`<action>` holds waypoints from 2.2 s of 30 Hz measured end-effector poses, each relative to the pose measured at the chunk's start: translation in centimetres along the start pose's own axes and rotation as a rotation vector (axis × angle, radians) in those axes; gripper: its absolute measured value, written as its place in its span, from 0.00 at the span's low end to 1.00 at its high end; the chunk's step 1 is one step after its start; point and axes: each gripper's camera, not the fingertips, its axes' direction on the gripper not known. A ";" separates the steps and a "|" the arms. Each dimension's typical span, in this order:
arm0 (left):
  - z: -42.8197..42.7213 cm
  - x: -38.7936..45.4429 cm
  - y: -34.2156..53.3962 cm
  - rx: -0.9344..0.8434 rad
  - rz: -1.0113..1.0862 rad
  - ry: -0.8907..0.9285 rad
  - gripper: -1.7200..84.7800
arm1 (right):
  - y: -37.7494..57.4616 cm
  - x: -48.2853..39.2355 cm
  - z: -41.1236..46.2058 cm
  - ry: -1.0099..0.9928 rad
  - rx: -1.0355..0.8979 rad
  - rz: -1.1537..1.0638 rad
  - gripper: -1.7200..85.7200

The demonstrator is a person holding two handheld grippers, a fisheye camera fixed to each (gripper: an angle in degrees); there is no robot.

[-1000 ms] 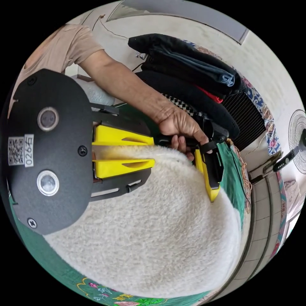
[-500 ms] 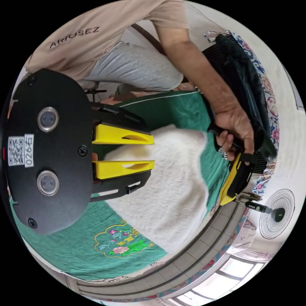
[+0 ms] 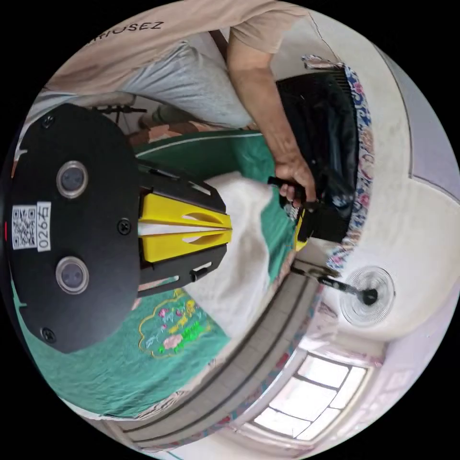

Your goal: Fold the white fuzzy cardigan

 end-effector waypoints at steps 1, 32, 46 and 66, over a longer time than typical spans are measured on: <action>-0.5 1.9 -0.1 0.067 0.072 0.030 0.01 | -0.3 1.3 -1.1 0.033 0.029 0.007 0.01; 14.8 -8.4 3.2 -0.604 -0.394 0.001 0.15 | -8.5 46.1 -4.2 -0.757 -0.094 0.980 0.16; 14.5 -6.4 1.3 -0.558 -0.324 -0.021 0.11 | -12.7 53.1 -9.5 -0.799 -0.120 1.009 0.09; -0.8 -5.6 2.4 -0.496 -0.288 -0.254 0.10 | -20.8 39.0 -7.2 -0.874 -0.222 0.917 0.06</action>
